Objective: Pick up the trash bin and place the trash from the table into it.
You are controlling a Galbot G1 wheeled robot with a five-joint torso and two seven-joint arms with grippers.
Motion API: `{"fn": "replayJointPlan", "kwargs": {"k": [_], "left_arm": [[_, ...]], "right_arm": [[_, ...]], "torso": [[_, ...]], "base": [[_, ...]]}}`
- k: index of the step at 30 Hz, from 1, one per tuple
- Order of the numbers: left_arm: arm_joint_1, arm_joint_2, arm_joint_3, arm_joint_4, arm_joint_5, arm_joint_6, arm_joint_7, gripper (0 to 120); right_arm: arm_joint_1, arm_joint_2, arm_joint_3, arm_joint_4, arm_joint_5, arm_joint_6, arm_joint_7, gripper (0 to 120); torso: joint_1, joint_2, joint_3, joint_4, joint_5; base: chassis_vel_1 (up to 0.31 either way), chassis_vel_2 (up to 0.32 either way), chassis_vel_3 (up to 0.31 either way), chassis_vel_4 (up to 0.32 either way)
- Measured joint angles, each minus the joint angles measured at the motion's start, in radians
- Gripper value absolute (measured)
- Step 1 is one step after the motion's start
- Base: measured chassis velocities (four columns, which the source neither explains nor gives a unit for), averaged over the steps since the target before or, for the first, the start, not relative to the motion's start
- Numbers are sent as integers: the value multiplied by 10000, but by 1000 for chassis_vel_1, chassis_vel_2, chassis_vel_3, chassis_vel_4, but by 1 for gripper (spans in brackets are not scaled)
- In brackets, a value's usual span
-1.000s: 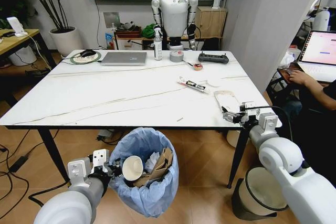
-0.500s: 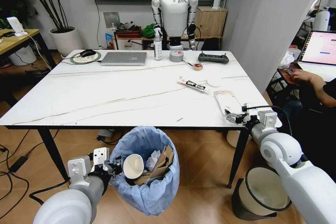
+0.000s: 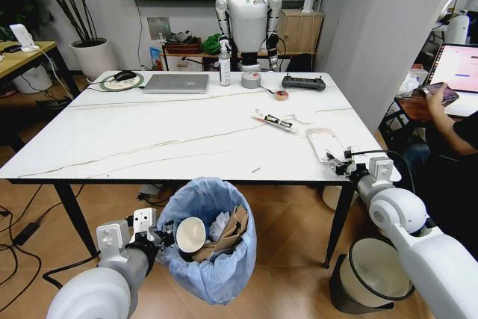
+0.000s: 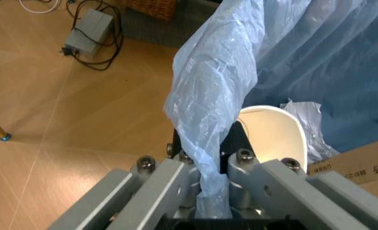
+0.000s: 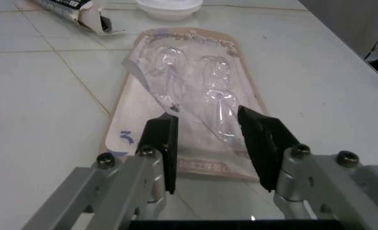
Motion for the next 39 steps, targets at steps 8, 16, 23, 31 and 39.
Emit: {"fn": "replayJointPlan", "kwargs": {"k": [8,16,23,31,39], "left_arm": [[-41,12,-2,0,-10,0,8,0],[-29,12,-38,0,-12,0,11,0],[1,11,-82,0,-12,0,11,0],[27,1,-116,0,-14,0,-14,0],[37,2,-203,0,-154,0,-50,0]], "right_arm": [[41,13,-35,-33,-123,129,-12,3],[24,83,-11,-24,-217,291,2,0],[-62,54,284,769,-123,407,35,0],[-616,-501,454,2622,-1,1193,-1043,0],[-963,-1454,407,3615,-633,2796,-3383,0]], "torso": [[0,0,0,0,0],[0,0,0,0,1],[0,0,0,0,0],[0,0,0,-1,0],[-2,1,0,0,-2]], "base": [[0,0,0,0],[0,0,0,0],[0,0,0,0],[0,0,0,0],[0,0,0,0]]}}
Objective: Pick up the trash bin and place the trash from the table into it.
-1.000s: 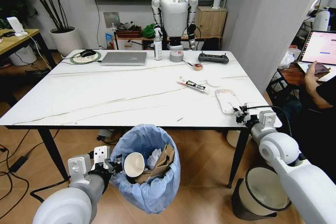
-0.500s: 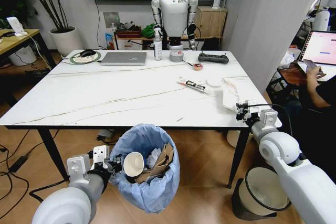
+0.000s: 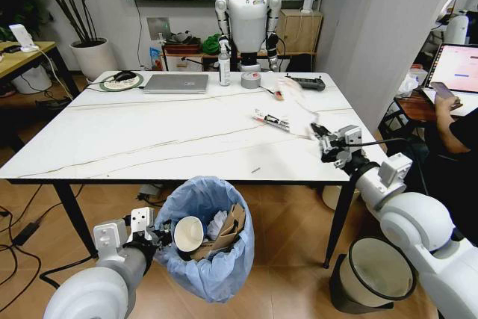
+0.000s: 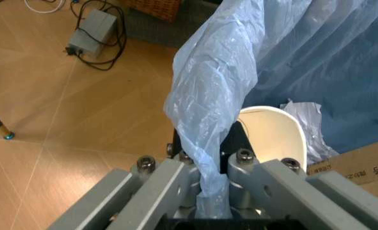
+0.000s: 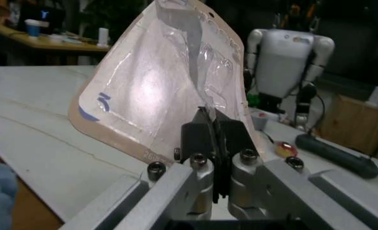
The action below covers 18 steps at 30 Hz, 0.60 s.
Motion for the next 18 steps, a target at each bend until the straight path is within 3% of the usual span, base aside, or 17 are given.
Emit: {"fn": "replayJointPlan", "kwargs": {"k": [5,10,18], "left_arm": [[-9,-18,-28,0,-140,0,-43,0],[-17,-21,-72,0,-257,0,-89,0],[-133,-3,-81,0,-610,0,-302,0]], "right_arm": [[1,-853,-115,402,238,283,-1082,0],[262,-1812,-215,422,-103,958,-3174,0],[485,-2387,-258,499,-914,1247,-5200,0]], "torso": [[0,0,0,-1,-1],[0,0,0,1,3],[1,0,1,0,2]], "base": [[0,0,0,0],[0,0,0,0],[0,0,0,0]]}}
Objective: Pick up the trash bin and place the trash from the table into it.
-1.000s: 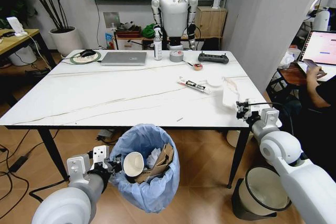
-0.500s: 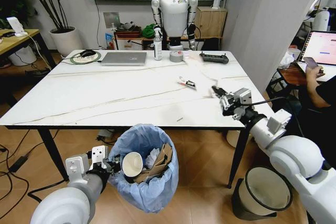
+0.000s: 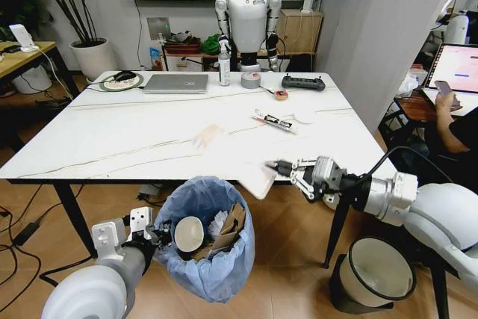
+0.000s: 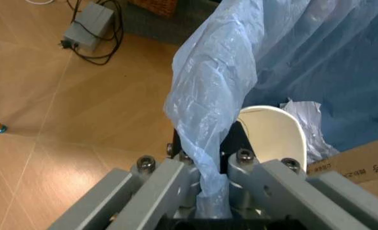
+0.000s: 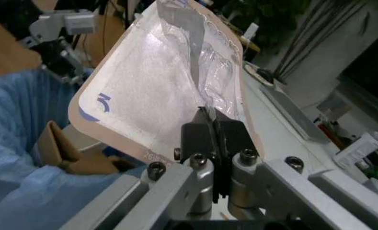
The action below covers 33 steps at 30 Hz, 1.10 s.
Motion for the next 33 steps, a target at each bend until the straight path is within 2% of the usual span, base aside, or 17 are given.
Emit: {"fn": "replayJointPlan", "kwargs": {"k": [6,20,21,24,30,32,33], "left_arm": [[-54,14,47,0,-53,0,-55,0],[-195,-17,274,0,2,0,-63,0],[-234,-28,337,0,22,0,-66,0],[-267,-46,397,0,60,0,-67,0],[-325,-100,486,0,120,0,-69,0],[-328,-104,486,0,121,0,-69,0],[-329,-112,486,0,122,0,-69,0]], "right_arm": [[1,-300,-74,167,-438,-78,-624,0],[59,-680,-423,470,-421,-450,-333,1],[33,-689,-469,501,-431,-482,-125,8],[-38,-669,-521,524,-449,-494,108,14],[-311,-655,-563,599,-691,-379,607,41],[-315,-658,-565,605,-692,-378,643,43],[-317,-658,-570,621,-692,-381,723,49]], "torso": [[1,0,0,0,0],[2,0,0,0,0],[2,0,0,0,-1],[2,0,0,0,-1],[1,0,0,-1,0],[1,0,0,-1,0],[2,0,0,0,0]], "base": [[0,0,0,0],[0,0,0,0],[0,0,0,0],[0,0,0,0],[0,0,0,0],[0,0,0,0],[0,0,0,0]]}}
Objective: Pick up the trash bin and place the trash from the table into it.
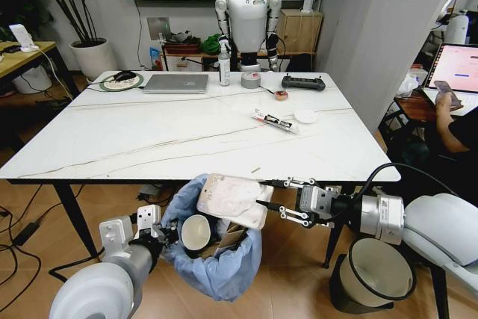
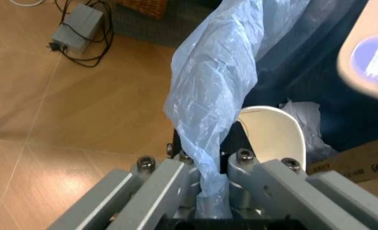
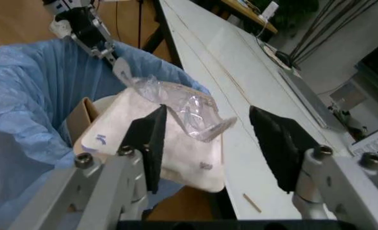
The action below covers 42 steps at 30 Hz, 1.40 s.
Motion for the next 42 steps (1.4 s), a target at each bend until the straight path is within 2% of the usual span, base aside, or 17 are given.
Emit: {"fn": "replayJointPlan", "kwargs": {"k": [10,14,20,24,29,33,34,39,42], "left_arm": [[36,0,-35,0,4,0,0,0],[44,9,-38,0,4,0,1,0],[78,16,-104,0,-3,0,2,0],[75,41,-158,0,-33,0,5,0],[63,35,-99,0,-38,0,5,0],[32,22,-36,0,-29,0,8,0],[32,22,-36,0,-29,0,8,0],[46,26,-69,0,-26,0,8,0],[52,10,-67,0,-20,0,8,0]], "right_arm": [[-240,105,169,-48,238,-144,560,88],[-284,146,194,-51,517,-320,934,98],[-416,643,169,75,2119,-1489,2332,100],[-469,1217,-85,505,4614,-2479,4531,100],[-604,1445,-108,819,5720,-2950,5794,100],[-695,1712,-127,1524,7912,-3863,7706,100],[-695,1712,-127,1524,7912,-3863,7706,100],[-686,1856,-122,1668,9741,-4529,9503,100],[-696,1913,-138,1668,9930,-4597,9727,100]], "torso": [[0,0,0,0,0],[0,0,0,0,-1],[0,0,0,0,-1],[0,0,0,0,0],[0,0,0,0,-1],[0,0,0,0,-2],[0,0,0,0,-2],[-1,0,0,0,-1],[0,0,0,0,-1]], "base": [[0,0,0,0],[0,0,0,0],[0,0,0,0],[0,0,0,0],[0,0,0,0],[0,0,0,0],[0,0,0,0],[0,0,0,0],[0,0,0,0]]}}
